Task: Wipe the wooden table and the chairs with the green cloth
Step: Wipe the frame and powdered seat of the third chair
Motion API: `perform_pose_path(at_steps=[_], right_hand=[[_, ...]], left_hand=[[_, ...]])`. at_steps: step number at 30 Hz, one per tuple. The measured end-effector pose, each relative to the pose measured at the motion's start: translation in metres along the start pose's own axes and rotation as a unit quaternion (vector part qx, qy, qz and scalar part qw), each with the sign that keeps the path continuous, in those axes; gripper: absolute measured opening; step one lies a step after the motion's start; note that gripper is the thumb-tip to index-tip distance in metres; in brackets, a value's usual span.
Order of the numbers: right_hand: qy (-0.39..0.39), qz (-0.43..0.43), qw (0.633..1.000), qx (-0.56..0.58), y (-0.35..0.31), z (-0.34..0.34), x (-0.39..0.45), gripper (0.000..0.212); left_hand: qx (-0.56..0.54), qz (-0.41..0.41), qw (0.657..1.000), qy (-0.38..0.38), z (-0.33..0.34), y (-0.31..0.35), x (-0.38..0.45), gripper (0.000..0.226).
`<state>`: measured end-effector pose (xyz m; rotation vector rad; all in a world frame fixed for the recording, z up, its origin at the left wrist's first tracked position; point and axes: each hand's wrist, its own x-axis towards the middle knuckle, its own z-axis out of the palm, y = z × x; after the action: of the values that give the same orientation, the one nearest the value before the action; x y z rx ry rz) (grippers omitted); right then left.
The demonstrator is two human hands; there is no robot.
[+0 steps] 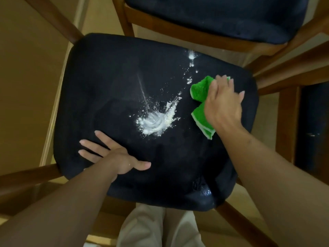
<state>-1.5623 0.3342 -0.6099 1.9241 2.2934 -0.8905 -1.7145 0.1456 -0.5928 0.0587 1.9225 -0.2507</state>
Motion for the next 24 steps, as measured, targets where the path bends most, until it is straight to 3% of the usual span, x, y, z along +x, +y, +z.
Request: perform_pose_path(at_steps=[5,10,13,18,24], right_hand=[[0.168,0.009,0.974,0.15,-0.022,-0.021,0.001,0.038],[0.059,-0.016,0.992,0.112,-0.021,-0.004,0.003,0.055],[0.06,-0.031,0.994,0.088,-0.025,-0.004,0.011,0.05],[-0.038,-0.042,0.998,-0.022,-0.029,0.001,0.045,0.052],[-0.089,-0.027,0.993,-0.068,-0.032,0.0,0.096,0.052]], left_hand=[[-0.008,0.004,1.0,-0.008,-0.001,0.003,-0.002,0.17],[0.002,-0.008,1.0,-0.018,-0.005,0.007,-0.004,0.17],[0.0,-0.007,1.0,-0.025,-0.005,0.007,-0.002,0.17],[0.003,-0.01,0.999,-0.034,-0.006,0.007,0.0,0.169],[0.009,-0.011,0.999,-0.049,-0.008,0.007,0.001,0.166]])
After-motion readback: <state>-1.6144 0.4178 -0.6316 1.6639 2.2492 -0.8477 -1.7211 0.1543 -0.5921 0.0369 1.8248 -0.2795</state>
